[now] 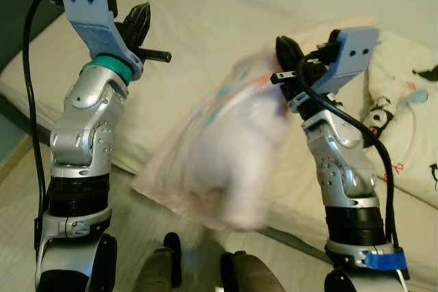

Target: Clean up the room

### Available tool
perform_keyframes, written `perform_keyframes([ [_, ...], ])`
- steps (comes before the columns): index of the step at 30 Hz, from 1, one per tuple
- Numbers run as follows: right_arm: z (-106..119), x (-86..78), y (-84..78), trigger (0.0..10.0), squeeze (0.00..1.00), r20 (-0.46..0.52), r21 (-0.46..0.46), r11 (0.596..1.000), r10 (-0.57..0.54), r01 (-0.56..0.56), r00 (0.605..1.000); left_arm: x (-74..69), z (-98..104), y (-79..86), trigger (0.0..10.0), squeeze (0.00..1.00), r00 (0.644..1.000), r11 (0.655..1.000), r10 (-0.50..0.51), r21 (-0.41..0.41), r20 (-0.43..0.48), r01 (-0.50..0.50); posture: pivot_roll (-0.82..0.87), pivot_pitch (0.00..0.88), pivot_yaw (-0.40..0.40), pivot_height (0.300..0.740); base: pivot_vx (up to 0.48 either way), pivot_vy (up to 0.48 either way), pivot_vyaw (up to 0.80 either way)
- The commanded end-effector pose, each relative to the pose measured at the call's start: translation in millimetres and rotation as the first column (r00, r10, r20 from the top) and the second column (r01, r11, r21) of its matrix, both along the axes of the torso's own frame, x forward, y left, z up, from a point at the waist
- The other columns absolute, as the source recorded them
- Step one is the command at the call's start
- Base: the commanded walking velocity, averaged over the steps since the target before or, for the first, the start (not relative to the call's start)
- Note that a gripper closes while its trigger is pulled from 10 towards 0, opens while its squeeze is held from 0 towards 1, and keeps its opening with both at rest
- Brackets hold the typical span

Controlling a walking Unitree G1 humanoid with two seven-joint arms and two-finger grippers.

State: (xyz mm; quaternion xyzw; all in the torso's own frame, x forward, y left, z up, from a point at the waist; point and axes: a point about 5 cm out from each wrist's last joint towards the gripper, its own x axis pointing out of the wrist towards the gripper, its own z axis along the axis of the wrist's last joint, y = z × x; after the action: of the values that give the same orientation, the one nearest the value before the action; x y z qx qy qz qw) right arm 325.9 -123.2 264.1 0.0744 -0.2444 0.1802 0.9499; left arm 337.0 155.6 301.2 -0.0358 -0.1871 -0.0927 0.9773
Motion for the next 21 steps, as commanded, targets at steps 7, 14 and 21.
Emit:
perform_keyframes([
  [7,0.1,-1.9,-2.7,10.0,0.0,0.013,0.014,1.0,-0.001,0.001,1.0,1.3,-6.4,-1.7,10.0,0.0,1.0,1.0,0.004,0.025,-0.02,-0.004,-0.06,0.15,-0.004,0.74,0.0,0.0,0.0],
  [14,-0.2,-1.7,-3.3,10.0,0.0,0.013,0.023,1.0,-0.005,0.004,1.0,1.2,-6.5,-1.7,10.0,0.0,1.0,0.999,0.008,0.037,-0.02,-0.007,-0.06,0.152,-0.004,0.74,0.0,0.0,0.0],
  [21,-0.5,-1.7,-3.3,10.0,0.0,0.013,0.041,0.999,-0.001,0.001,1.0,1.3,-6.8,-1.7,10.0,0.0,1.0,0.999,0.009,0.043,-0.021,-0.008,-0.06,0.153,-0.002,0.74,0.0,0.0,0.0],
])
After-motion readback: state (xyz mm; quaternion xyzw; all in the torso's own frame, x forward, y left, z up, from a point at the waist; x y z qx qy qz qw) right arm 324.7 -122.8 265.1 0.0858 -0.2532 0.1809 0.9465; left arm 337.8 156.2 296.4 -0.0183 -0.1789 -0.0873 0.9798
